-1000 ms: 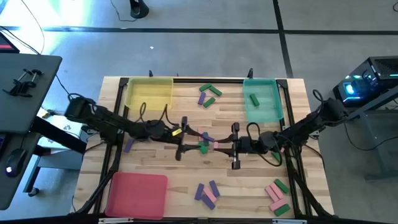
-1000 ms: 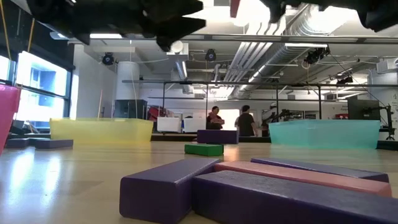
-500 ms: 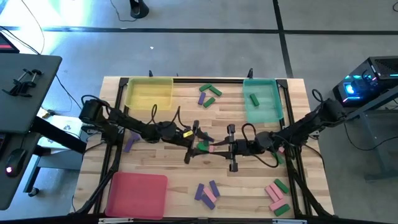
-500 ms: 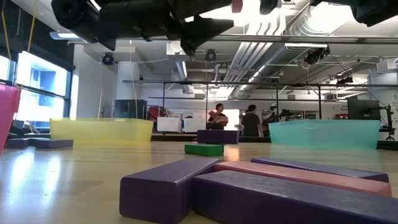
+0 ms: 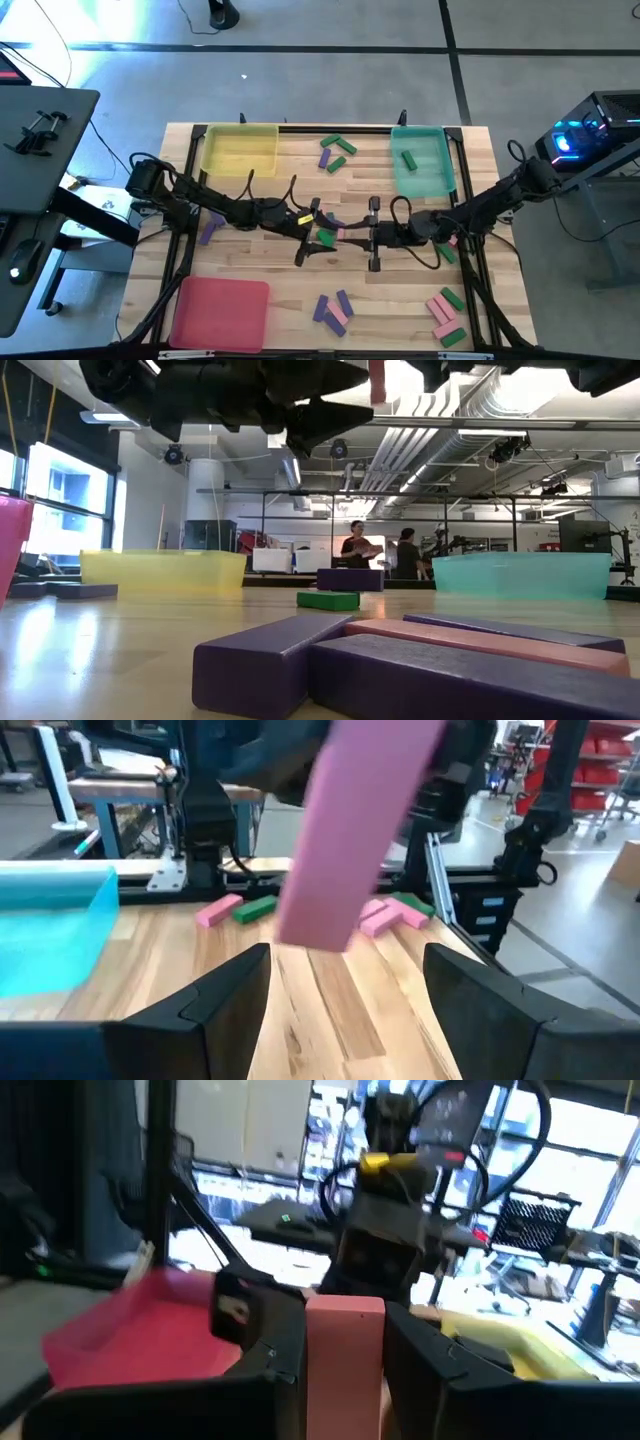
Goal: Sort blocks
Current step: Put the pink wooden block into the pink bin
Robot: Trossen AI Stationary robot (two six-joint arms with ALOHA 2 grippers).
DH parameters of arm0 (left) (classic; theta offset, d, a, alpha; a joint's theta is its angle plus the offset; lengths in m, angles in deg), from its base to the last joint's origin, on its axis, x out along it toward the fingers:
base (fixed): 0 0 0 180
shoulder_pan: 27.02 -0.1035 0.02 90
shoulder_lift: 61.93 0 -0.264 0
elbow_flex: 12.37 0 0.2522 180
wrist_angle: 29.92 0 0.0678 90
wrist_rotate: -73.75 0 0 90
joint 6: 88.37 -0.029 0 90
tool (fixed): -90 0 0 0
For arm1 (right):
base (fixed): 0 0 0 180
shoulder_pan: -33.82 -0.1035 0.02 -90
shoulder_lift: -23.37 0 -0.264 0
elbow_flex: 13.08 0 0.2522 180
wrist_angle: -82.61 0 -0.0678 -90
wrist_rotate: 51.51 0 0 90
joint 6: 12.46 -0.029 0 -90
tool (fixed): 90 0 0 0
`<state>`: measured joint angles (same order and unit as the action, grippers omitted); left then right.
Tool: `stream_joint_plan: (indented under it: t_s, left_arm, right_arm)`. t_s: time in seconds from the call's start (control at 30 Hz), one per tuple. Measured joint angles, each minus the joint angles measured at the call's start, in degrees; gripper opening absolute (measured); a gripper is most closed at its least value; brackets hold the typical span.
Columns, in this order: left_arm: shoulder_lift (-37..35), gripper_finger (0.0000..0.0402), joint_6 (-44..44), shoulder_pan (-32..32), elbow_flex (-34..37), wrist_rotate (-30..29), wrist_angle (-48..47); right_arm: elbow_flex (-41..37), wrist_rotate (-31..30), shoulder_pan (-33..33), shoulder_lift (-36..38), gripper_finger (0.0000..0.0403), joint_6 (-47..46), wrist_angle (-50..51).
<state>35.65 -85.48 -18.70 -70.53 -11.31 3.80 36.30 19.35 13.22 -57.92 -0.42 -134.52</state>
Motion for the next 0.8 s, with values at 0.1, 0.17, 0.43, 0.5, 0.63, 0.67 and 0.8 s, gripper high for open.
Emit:
stream_joint_plan:
  t_s: [0.1, 0.17, 0.43, 0.5, 0.63, 0.67, 0.8]
  left_arm:
    - [0.0, 0.0253, 0.0, 0.0, 0.0, -0.58, 2.57]
    - [0.0, 0.0253, -0.04, 0.03, 0.0, -0.7, 5.02]
    - [-0.02, 0.0252, -0.56, 0.12, 0.0, -1.01, 6.82]
    - [-0.02, 0.0247, -0.58, 0.22, 0.0, -1.02, 6.89]
    - [-0.02, 0.0219, -1.05, 0.24, 0.0, -1.04, 7.43]
    - [-0.02, 0.0209, -1.05, 0.24, 0.0, -1.02, 7.72]
    - [-0.02, 0.016, -0.96, 0.3, 0.0, -1.36, 8.05]
  right_arm:
    - [0.0, 1.27, 0.37, -0.03, 0.0073, -0.47, -0.95]
    - [0.0, 1.23, 0.89, -0.29, 0.0073, -0.81, -2.0]
    - [0.0, 3.9, 1.88, -2.9, 0.0073, -1.52, -7.16]
    - [0.0, 3.88, 1.95, -3.43, 0.0073, -1.5, -7.62]
    - [0.0, 3.42, 2.44, -3.57, 0.0073, -1.5, -7.68]
    - [0.0, 3.31, 2.63, -3.57, 0.0073, -1.5, -7.71]
    - [0.0, 3.4, 3.18, -3.57, 0.0073, -0.9, -7.63]
